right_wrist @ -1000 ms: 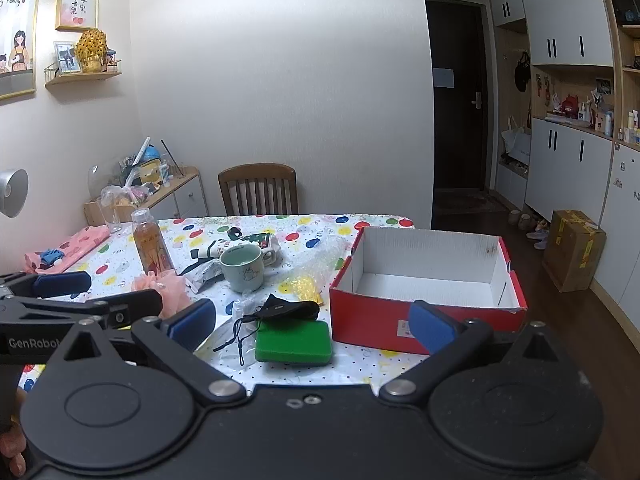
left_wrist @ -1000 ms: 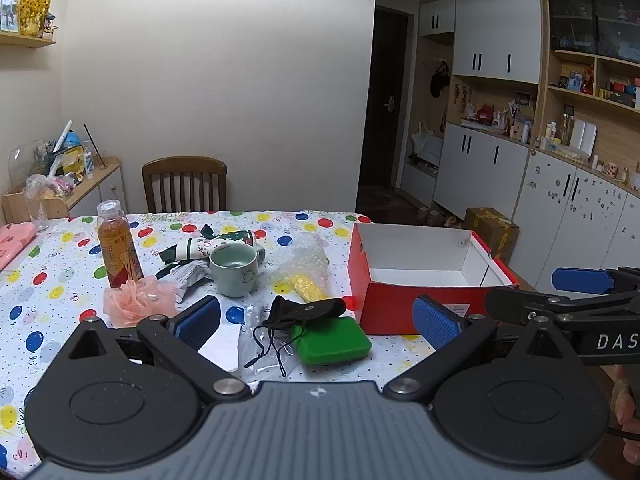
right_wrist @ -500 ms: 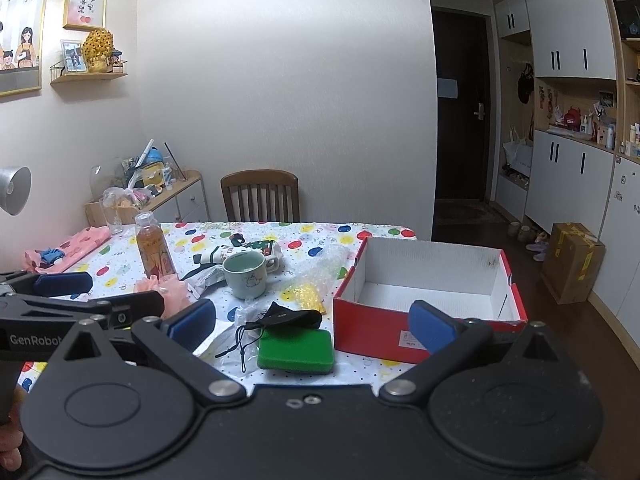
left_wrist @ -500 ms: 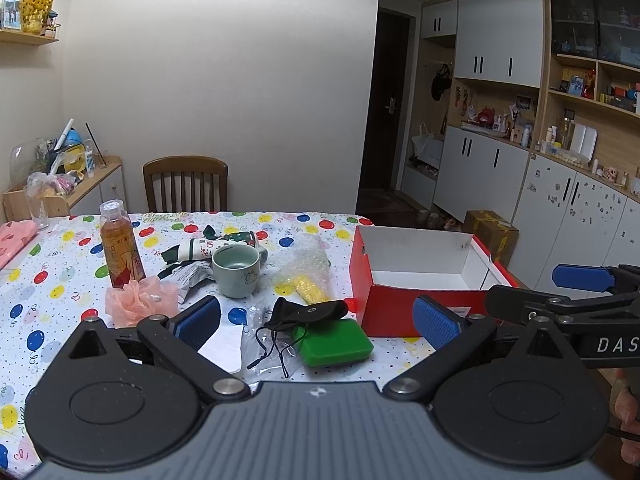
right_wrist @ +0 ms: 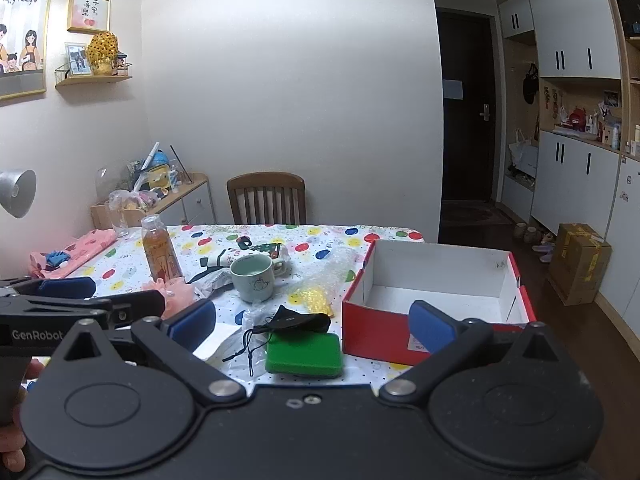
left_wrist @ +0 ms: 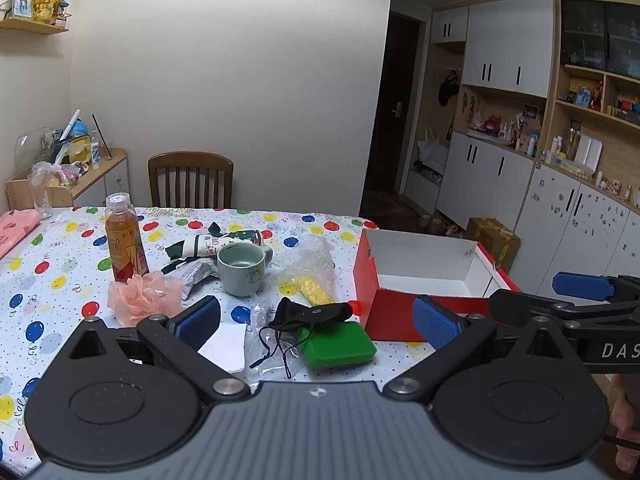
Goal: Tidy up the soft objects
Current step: 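Move both tools toward the items on the polka-dot table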
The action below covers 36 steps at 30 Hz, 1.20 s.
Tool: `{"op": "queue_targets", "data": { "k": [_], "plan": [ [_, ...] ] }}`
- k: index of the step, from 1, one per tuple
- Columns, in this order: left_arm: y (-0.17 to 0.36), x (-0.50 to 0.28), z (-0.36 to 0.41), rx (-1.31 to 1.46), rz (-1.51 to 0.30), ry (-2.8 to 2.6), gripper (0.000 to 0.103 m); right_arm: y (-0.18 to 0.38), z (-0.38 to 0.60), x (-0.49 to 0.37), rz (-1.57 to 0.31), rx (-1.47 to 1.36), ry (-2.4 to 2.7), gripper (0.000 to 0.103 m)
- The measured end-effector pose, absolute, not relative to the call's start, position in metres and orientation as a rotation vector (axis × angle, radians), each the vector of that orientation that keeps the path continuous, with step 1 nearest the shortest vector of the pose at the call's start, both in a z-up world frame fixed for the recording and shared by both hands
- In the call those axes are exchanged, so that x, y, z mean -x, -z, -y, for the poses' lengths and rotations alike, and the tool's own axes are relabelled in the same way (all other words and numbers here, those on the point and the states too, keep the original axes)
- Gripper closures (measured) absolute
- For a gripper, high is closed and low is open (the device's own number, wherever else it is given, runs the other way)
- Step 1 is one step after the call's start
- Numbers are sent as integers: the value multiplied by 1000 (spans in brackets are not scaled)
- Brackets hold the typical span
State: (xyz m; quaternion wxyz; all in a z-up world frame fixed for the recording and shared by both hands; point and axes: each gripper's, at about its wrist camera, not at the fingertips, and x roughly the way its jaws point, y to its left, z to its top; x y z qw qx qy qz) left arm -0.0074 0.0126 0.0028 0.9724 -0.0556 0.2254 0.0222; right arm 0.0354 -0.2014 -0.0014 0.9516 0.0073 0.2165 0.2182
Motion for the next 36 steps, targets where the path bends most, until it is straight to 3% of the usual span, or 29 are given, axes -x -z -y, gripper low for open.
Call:
{"op": "queue_targets", "data": {
  "k": [36],
  "plan": [
    [5,-14,-69,140,-473,-140,0,14,166,-68,-506,-20,-513,0]
  ]
}}
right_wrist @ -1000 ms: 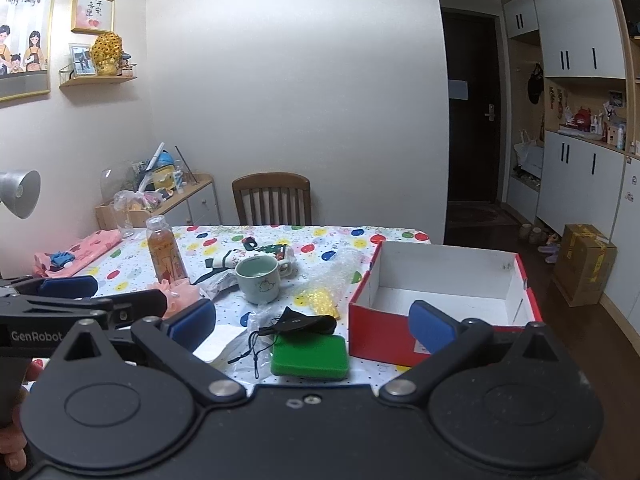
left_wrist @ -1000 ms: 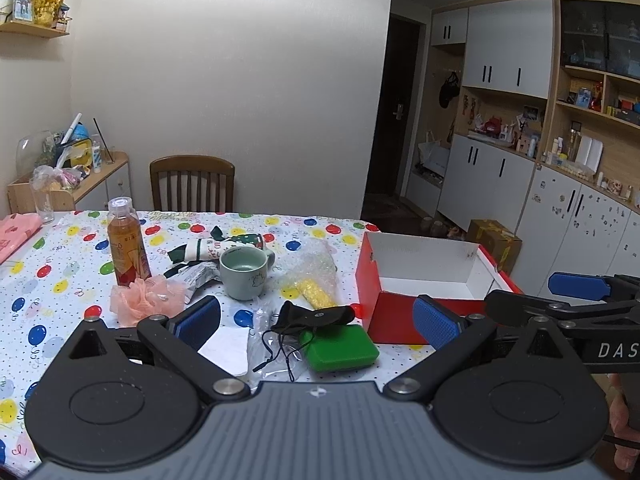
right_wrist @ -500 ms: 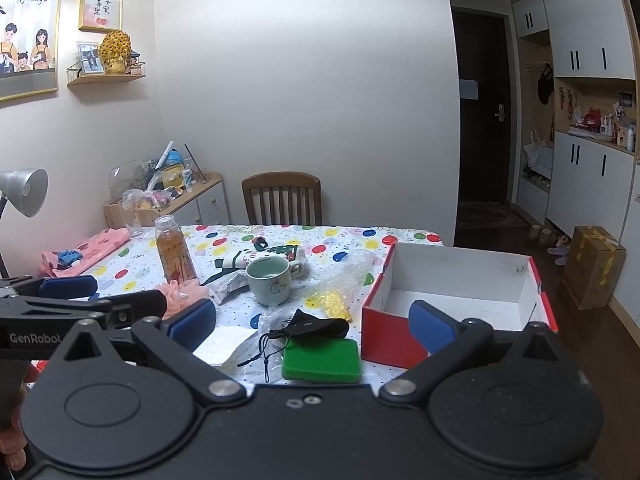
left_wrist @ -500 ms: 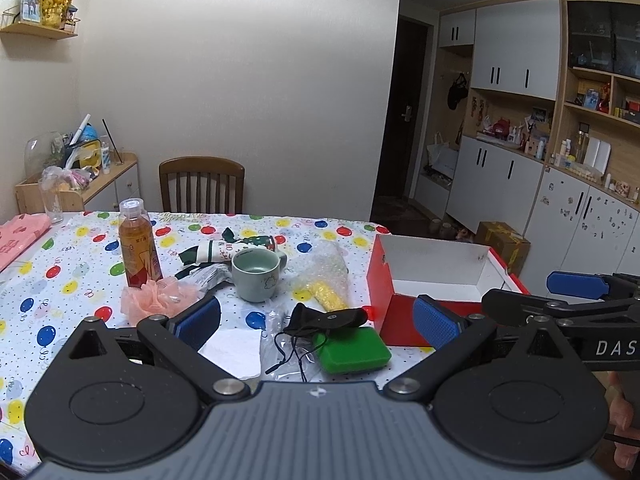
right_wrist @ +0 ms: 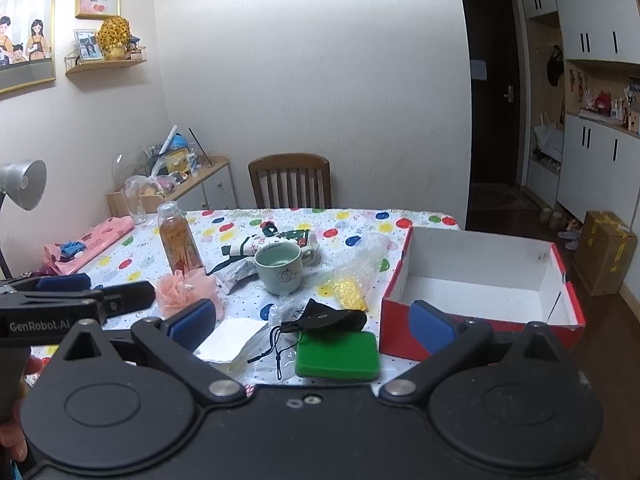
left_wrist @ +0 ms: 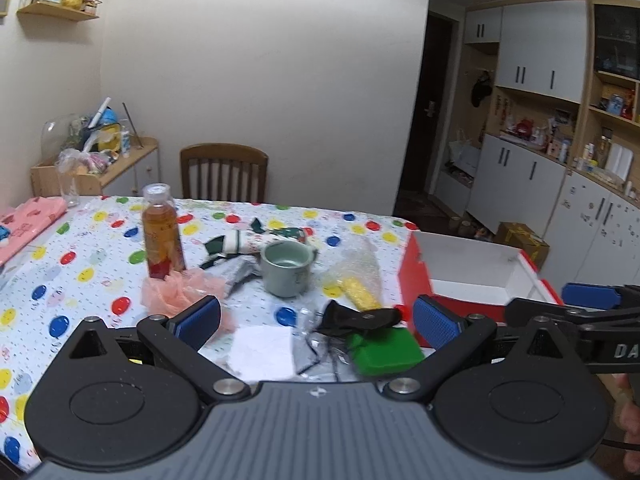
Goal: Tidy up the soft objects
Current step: 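Move both tools toward the items on the polka-dot table, then grasp the grey fuzzy towel with the left tool while the right tool grasps the white tissue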
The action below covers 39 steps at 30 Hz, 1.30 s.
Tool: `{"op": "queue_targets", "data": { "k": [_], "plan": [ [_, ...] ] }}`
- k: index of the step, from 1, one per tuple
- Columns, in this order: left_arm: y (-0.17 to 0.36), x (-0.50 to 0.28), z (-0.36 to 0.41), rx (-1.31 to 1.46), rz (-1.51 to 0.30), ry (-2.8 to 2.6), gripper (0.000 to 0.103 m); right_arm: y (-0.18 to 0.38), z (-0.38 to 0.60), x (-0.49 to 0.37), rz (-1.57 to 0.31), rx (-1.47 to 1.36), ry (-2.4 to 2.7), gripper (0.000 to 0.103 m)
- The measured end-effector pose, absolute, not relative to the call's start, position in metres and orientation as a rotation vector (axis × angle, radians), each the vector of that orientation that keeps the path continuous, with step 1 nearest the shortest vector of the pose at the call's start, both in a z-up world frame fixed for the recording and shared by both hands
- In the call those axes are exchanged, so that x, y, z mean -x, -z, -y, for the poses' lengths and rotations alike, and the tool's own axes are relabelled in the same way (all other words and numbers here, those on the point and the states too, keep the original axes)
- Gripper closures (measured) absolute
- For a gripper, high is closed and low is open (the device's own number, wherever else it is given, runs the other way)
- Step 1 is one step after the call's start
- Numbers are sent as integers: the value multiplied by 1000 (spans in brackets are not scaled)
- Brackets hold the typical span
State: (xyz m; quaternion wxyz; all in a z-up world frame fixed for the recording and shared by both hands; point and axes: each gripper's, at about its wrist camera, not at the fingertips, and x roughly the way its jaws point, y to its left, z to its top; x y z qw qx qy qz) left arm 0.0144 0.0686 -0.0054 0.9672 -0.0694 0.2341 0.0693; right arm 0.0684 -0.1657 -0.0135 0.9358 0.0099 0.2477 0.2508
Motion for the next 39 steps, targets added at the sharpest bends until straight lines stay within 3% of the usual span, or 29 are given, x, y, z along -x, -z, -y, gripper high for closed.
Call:
{"op": "queue_targets", "data": {
  "k": [9,21,33,39],
  "plan": [
    [34,-41,-124,120,-504,-187,0,23,144,-98,-524,48,-492,0],
    [101,-67,-170,110,-712,-130,0,55,120,-146,-645,76,-508,4],
    [157,-66,-168,6,-841,-42,0,89,54,-160,-761,161,-668,11],
    [175,-63,-168,-26,-868,-5,1,110,10,-160,-814,228,-769,20]
  ]
}}
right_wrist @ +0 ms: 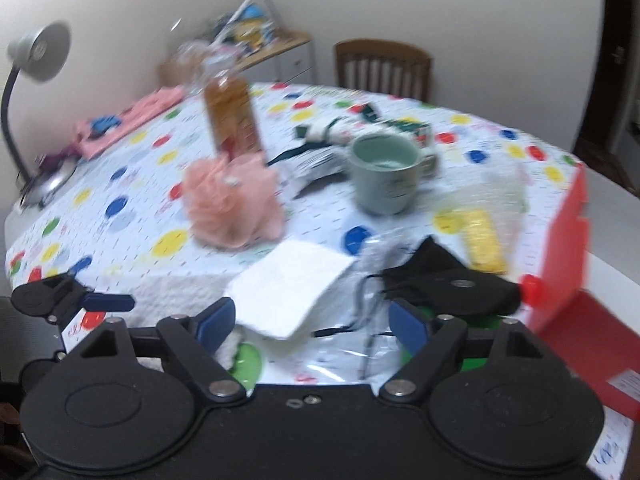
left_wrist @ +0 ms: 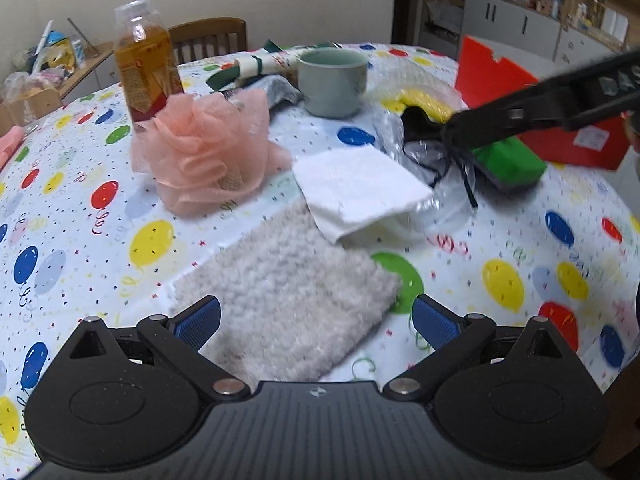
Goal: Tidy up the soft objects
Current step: 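Grasp the grey fuzzy towel with the left tool while the right tool grasps the white tissue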
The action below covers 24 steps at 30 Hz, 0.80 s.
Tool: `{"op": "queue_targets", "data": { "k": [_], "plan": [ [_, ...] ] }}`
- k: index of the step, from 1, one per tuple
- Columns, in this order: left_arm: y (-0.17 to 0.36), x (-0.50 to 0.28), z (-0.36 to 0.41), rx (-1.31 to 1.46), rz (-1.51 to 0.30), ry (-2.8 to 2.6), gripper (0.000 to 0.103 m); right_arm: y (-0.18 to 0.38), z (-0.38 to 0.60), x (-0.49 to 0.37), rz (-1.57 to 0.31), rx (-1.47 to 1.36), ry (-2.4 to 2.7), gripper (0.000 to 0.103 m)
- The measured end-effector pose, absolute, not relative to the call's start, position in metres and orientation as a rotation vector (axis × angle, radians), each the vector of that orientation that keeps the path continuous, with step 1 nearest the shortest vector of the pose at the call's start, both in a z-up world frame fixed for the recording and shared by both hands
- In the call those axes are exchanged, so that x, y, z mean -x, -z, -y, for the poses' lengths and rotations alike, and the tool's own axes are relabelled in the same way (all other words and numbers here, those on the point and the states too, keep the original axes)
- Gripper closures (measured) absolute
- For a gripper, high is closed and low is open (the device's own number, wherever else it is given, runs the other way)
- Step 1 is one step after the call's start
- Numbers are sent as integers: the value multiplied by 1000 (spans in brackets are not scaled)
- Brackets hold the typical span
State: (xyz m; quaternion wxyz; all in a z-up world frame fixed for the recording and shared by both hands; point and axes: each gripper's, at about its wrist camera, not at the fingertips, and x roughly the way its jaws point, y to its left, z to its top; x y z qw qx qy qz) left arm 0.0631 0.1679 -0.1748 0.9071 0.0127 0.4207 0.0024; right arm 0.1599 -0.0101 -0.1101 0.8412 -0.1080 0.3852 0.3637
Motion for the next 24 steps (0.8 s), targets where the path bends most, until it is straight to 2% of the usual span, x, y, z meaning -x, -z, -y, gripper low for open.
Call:
{"op": "queue_targets", "data": {
  "k": [7,15,19,20,24],
  "plan": [
    [188,-61,-174,-54,-876,-15,2,138,-31,-166,-864,314,-809,25],
    [193,-64,-185,-31,-883,-20,19,160,-49,-177,-932,312,-787,33],
    [191,-64,-192,-6,-882,-24,28,166,-53,-181,-952,312,-763,50],
    [190,-64,-193,0,-882,-26,33,166,-52,-182,-953,308,-757,56],
    [187,-65,-200,22,-877,-30,50,162,-53,-182,-943,303,-750,72]
  ]
}}
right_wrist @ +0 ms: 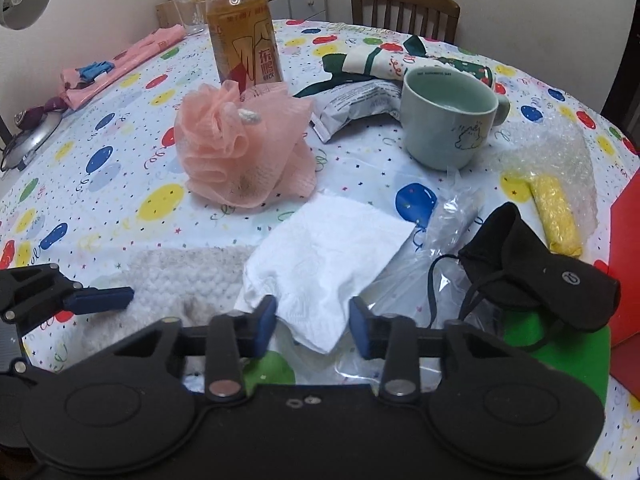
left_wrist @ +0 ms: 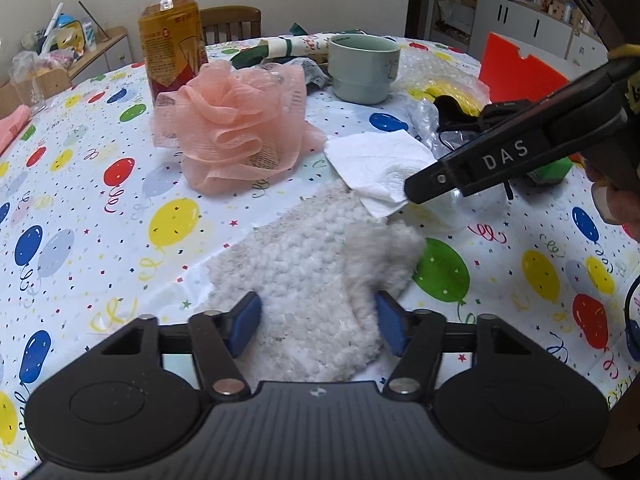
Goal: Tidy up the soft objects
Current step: 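Grasp the grey fuzzy towel with the left tool while the right tool grasps the white tissue, then carry the grey towel and white tissue with both tools into the cardboard box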
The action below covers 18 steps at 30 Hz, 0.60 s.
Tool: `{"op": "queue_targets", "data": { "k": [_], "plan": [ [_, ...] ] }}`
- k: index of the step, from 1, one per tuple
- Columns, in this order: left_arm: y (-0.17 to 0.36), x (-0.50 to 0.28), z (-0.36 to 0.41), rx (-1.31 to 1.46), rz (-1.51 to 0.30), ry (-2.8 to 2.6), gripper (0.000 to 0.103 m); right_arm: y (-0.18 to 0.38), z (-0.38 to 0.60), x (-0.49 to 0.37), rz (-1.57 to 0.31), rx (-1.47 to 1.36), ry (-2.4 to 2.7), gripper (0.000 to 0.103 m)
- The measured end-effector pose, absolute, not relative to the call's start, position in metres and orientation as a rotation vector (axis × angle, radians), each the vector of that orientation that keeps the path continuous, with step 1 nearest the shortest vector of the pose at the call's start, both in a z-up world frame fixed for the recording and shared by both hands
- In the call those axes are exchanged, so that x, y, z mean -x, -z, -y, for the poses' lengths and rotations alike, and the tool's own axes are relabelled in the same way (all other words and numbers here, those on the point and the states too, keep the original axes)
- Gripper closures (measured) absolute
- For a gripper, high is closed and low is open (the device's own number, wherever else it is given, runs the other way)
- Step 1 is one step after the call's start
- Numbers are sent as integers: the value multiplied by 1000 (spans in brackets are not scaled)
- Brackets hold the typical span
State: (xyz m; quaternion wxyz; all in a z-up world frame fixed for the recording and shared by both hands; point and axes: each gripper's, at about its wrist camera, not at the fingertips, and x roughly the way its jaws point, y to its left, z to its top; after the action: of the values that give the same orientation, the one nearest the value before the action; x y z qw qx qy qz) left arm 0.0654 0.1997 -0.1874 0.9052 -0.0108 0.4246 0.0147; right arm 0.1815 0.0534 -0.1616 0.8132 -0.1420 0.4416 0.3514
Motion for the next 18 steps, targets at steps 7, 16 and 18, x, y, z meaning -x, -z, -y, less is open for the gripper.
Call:
{"op": "queue_targets", "data": {
  "k": [7,16,18],
  "plan": [
    [182,-68,-210,55,-870,-30,74,151,-53,-178,-910,314,-735,90],
    [172,-68,-222,82,-836,-40,86,121,-41,-172,-834,287,-704,99],
    [166,-68,-225,90,-818,-41,86,113,-37,-169,-818,278,-705,99]
  ]
}}
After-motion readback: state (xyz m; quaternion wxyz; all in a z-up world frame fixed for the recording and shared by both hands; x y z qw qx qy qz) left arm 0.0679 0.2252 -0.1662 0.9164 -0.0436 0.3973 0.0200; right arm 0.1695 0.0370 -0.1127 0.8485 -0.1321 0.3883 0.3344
